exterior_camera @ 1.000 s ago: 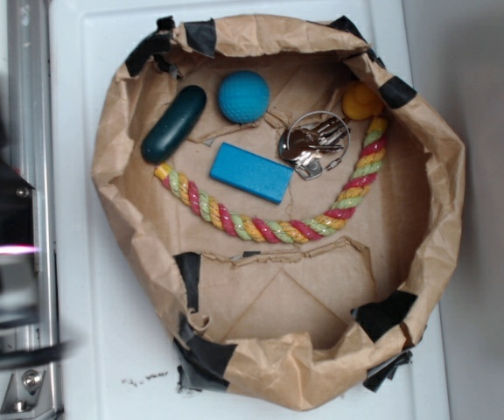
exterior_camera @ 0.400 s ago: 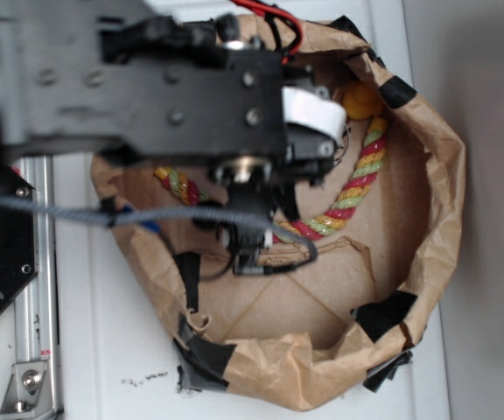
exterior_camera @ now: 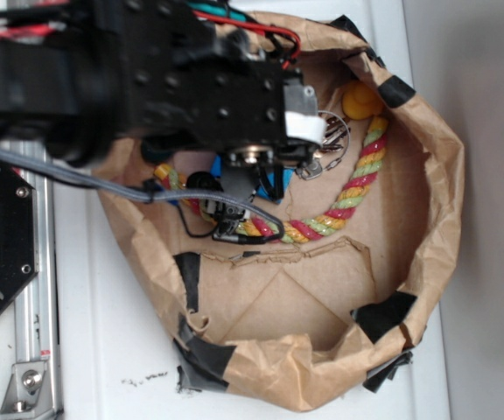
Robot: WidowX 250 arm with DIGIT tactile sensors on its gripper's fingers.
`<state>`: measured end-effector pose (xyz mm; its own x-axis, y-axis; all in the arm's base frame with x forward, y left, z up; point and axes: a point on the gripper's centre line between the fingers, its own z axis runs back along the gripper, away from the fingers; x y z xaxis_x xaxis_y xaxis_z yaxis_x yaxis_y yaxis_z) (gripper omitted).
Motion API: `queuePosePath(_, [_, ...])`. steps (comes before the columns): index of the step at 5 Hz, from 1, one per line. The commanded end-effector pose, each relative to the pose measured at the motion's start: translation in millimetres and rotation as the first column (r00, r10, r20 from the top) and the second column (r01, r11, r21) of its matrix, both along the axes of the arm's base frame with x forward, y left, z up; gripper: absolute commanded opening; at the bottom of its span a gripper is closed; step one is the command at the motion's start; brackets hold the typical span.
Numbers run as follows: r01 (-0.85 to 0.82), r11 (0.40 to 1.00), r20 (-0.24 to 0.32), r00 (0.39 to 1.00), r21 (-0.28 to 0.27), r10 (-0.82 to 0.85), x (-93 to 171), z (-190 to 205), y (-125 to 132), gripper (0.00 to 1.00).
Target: Grab the blue block.
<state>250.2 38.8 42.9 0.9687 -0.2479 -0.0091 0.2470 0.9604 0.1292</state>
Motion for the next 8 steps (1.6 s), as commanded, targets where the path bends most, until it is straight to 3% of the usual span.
queuePosePath(1, [0.058, 0.994, -0.008, 0.998, -0.098, -0.059, 23, -20, -24, 1.0])
queuePosePath(2, [0.114, 0.978, -0.017, 0.993, -0.175, -0.118, 12, -22, -51, 1.0])
queuePosePath(3, [0.145, 0.969, -0.037, 0.987, -0.201, -0.156, 2, -21, -63, 1.0])
queuePosePath(4, [0.134, 0.977, -0.055, 0.988, -0.164, -0.144, -9, -23, -62, 1.0])
queuePosePath(5, [0.079, 0.988, -0.085, 0.992, -0.136, -0.091, -13, -29, -43, 1.0])
queuePosePath(6, [-0.019, 0.987, -0.092, 0.996, -0.16, 0.005, -13, -27, -14, 1.0])
queuePosePath(8, [-0.036, 0.978, 0.013, 0.999, -0.206, 0.04, -20, 25, 4, 1.0])
